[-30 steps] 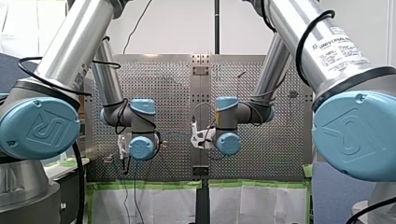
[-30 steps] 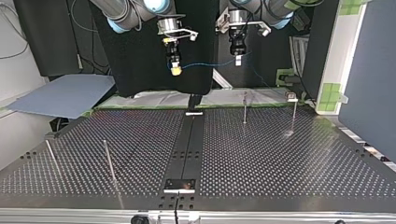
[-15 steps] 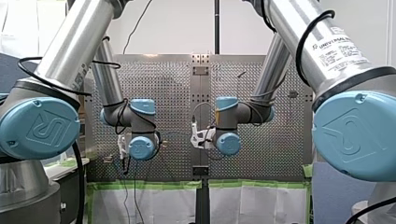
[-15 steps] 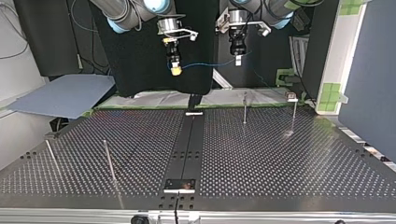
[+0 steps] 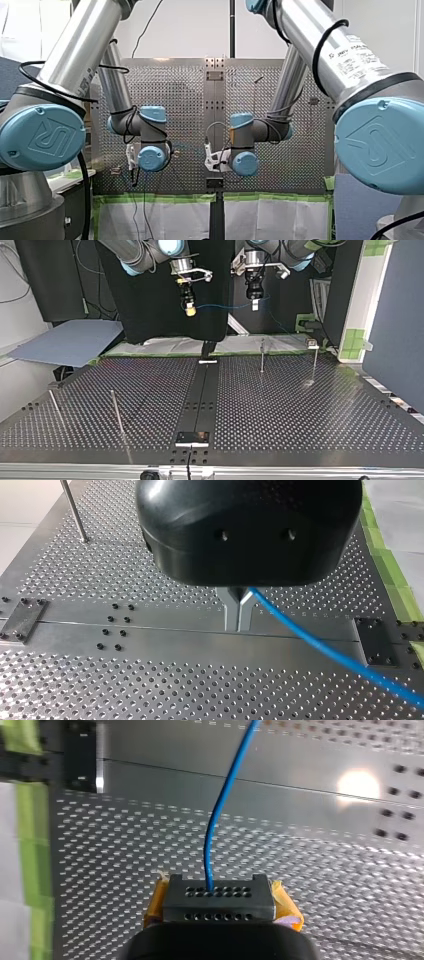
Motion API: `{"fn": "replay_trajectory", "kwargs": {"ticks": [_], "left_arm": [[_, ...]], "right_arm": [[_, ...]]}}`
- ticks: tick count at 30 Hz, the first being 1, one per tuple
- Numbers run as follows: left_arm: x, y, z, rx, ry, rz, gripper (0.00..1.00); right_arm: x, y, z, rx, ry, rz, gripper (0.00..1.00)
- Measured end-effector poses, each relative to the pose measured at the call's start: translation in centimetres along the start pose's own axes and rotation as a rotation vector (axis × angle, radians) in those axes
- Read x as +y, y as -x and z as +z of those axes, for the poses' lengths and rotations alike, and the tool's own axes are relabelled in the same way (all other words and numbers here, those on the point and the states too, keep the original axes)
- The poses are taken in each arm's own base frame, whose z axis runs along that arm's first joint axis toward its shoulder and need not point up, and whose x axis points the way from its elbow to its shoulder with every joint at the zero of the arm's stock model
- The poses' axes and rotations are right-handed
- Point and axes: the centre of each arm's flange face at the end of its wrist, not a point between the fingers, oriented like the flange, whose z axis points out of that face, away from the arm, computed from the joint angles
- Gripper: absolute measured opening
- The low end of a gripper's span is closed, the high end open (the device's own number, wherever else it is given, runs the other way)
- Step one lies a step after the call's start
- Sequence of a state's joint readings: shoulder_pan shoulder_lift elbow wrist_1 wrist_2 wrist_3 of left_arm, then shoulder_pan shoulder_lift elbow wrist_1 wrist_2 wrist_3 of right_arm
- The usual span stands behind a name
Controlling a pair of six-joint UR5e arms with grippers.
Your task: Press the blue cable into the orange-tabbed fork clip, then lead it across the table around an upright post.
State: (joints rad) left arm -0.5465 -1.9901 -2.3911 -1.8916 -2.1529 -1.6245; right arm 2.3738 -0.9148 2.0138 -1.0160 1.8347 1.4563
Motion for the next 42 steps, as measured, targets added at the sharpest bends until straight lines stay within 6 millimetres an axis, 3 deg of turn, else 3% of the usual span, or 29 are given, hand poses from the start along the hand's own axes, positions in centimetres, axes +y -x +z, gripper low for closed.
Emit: {"fn": "replay_trajectory", "kwargs": {"ticks": [5, 10, 22, 38, 42], "left_arm": [[0.0, 0.0, 0.0, 0.000, 0.000, 0.000, 0.00], [0.0, 0.0, 0.0, 0.000, 0.000, 0.000, 0.00], [0.7, -2.4, -1.0, 0.074, 0.023, 0.107, 0.00], [0.6, -2.7, -1.2, 0.078, 0.017, 0.117, 0.00], [0.1, -2.2, -1.1, 0.051, 0.002, 0.106, 0.00]], "right_arm": [[-0.2, 2.3, -0.4, -0.042, -0.005, -0.012, 0.00], [-0.2, 3.3, -0.6, -0.060, -0.007, -0.017, 0.00], [-0.2, 3.5, -0.6, -0.063, -0.007, -0.017, 0.00], [-0.3, 3.4, -0.6, -0.062, -0.007, -0.018, 0.00], [0.0, 2.1, 0.3, -0.047, 0.016, -0.016, 0.00]]}}
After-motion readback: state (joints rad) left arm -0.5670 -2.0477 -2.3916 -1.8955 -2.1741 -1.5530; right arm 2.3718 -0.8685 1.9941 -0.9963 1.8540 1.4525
